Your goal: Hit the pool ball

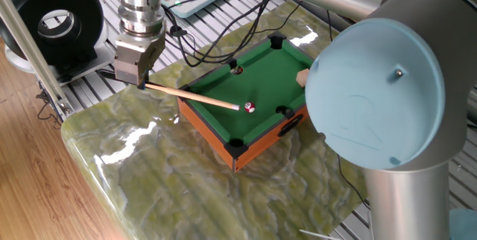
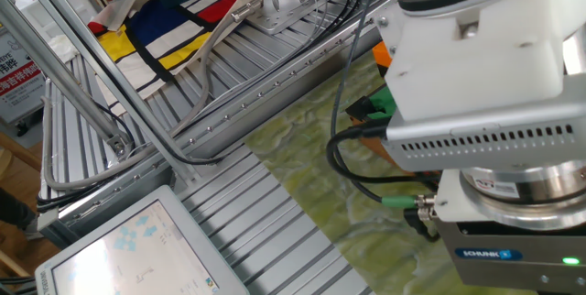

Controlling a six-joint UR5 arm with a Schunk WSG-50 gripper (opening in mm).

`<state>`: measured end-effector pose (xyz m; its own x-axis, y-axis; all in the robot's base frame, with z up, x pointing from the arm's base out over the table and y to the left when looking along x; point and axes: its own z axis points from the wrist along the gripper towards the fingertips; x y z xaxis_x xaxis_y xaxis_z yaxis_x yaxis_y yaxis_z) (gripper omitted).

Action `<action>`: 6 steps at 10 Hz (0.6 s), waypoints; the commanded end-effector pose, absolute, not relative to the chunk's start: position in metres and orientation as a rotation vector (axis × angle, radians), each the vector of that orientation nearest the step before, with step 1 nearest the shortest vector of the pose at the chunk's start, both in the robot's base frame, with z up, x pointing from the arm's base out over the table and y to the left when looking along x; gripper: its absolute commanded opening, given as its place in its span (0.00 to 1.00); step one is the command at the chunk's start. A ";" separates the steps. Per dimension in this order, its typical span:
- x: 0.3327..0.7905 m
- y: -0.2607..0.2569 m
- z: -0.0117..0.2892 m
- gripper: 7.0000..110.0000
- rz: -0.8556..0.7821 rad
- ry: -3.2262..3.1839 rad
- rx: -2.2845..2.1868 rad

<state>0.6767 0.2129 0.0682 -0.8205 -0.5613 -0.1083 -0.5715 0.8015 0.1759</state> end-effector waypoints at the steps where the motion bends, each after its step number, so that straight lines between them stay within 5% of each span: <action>1: 0.673 0.200 0.065 0.00 0.313 2.932 -0.937; 6: 0.667 0.186 0.060 0.00 0.291 2.941 -0.959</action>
<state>0.6703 0.1941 0.0619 -0.8103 -0.5781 -0.0962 -0.5858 0.7935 0.1653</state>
